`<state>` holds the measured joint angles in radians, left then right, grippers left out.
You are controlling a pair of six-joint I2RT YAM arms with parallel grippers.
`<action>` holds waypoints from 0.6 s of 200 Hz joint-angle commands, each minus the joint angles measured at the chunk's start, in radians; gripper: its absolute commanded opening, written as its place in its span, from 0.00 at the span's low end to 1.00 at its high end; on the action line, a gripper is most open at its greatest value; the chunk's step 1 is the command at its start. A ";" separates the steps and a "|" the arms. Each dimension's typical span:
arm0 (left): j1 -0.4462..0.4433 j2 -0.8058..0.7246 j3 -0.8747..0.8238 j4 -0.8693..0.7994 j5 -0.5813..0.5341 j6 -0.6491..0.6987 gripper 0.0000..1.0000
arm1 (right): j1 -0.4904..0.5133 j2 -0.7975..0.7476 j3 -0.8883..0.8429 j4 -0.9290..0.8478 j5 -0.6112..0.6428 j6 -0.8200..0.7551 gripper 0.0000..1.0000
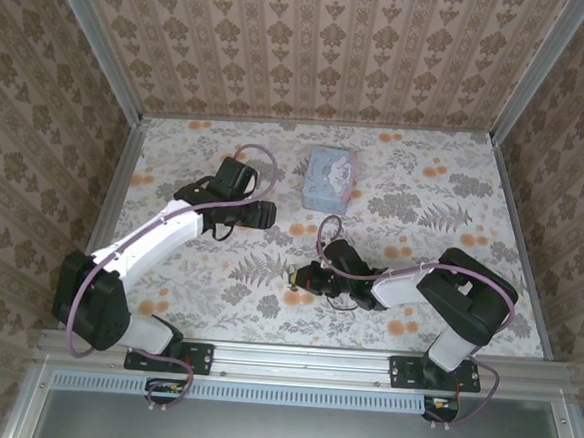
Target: Unlock the padlock with the key
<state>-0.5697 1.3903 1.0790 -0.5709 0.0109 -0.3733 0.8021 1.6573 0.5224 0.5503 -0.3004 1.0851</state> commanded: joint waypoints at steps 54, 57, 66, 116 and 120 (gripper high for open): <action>0.045 -0.096 -0.037 -0.036 -0.009 -0.043 0.84 | -0.213 -0.483 -0.095 -0.421 0.083 -0.145 0.86; 0.050 -0.099 -0.037 -0.039 -0.011 -0.044 0.85 | -0.226 -0.511 -0.095 -0.448 0.083 -0.154 0.90; 0.060 -0.111 -0.038 -0.041 -0.024 -0.046 0.86 | -0.280 -0.602 -0.082 -0.537 0.089 -0.188 0.98; 0.188 -0.200 -0.048 -0.005 -0.217 -0.036 0.93 | -0.531 -0.811 0.115 -0.854 0.328 -0.433 1.00; 0.201 -0.209 -0.053 0.008 -0.234 -0.027 0.93 | -0.543 -0.810 0.126 -0.852 0.374 -0.453 1.00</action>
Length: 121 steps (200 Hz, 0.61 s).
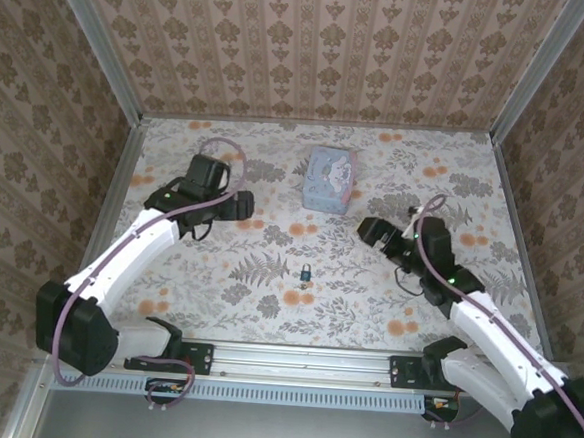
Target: Unlock the padlock with the key
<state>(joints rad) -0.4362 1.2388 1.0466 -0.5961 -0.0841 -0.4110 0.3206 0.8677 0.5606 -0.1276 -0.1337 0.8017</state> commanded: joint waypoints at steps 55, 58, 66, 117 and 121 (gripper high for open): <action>0.215 -0.192 -0.255 0.424 -0.293 0.204 1.00 | -0.138 0.175 0.056 0.234 0.633 -0.503 1.00; 0.221 -0.197 -0.272 0.440 -0.304 0.216 1.00 | -0.143 0.186 0.050 0.254 0.634 -0.515 1.00; 0.244 -0.210 -0.308 0.485 -0.318 0.231 1.00 | -0.149 0.219 0.044 0.294 0.634 -0.538 1.00; 0.418 -0.248 -0.532 0.754 -0.209 0.292 1.00 | -0.198 0.403 -0.038 0.525 0.640 -0.636 1.00; 0.428 -0.241 -0.542 0.775 -0.205 0.291 1.00 | -0.204 0.416 -0.047 0.546 0.636 -0.638 1.00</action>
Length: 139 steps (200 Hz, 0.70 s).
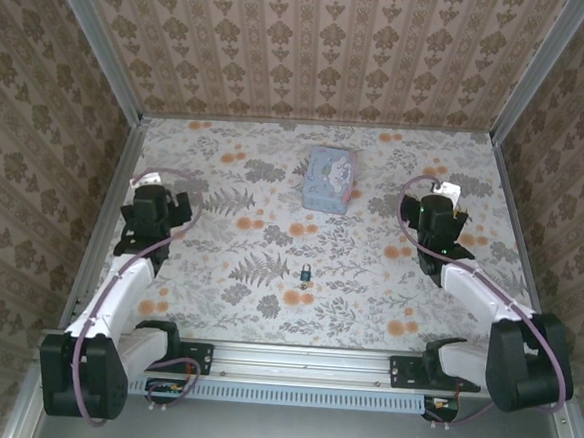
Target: Unlock the padlock with the key
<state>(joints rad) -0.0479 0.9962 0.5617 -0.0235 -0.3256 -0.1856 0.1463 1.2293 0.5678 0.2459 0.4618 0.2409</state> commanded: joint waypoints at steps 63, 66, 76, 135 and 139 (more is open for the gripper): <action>0.062 0.298 -0.158 0.644 0.161 0.117 1.00 | -0.087 0.145 -0.119 0.388 -0.123 -0.133 1.00; 0.062 0.312 -0.164 0.669 0.167 0.124 1.00 | -0.089 0.144 -0.123 0.399 -0.137 -0.139 0.99; 0.060 0.360 -0.186 0.757 0.191 0.145 1.00 | -0.093 0.143 -0.147 0.448 -0.192 -0.167 1.00; 0.044 0.537 -0.184 0.933 0.259 0.198 1.00 | -0.088 0.298 -0.238 0.758 -0.345 -0.241 1.00; 0.041 0.533 -0.173 0.894 0.264 0.201 1.00 | -0.088 0.301 -0.225 0.736 -0.359 -0.250 1.00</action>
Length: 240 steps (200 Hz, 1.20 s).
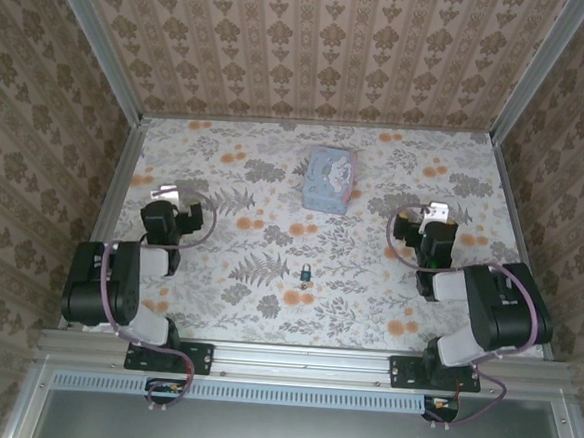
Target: Unlock the padlock with the key
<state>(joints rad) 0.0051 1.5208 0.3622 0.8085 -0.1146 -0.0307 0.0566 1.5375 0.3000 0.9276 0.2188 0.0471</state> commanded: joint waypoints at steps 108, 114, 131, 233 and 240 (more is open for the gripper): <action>-0.028 0.019 0.049 0.038 0.056 0.072 1.00 | -0.063 -0.004 0.062 0.018 -0.089 0.043 1.00; -0.028 0.019 0.049 0.038 0.056 0.072 1.00 | -0.058 -0.003 0.076 -0.005 -0.078 0.040 1.00; -0.028 0.018 0.047 0.040 0.057 0.072 1.00 | -0.041 -0.004 0.078 -0.013 -0.044 0.030 1.00; -0.033 0.016 0.041 0.049 0.050 0.075 1.00 | -0.034 -0.001 0.104 -0.057 -0.111 -0.009 1.00; -0.033 0.016 0.041 0.050 0.051 0.075 1.00 | -0.030 -0.004 0.095 -0.042 -0.109 -0.012 0.99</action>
<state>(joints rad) -0.0250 1.5326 0.3935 0.8234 -0.0738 0.0238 0.0185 1.5421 0.3847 0.8864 0.1452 0.0544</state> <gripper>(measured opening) 0.999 0.995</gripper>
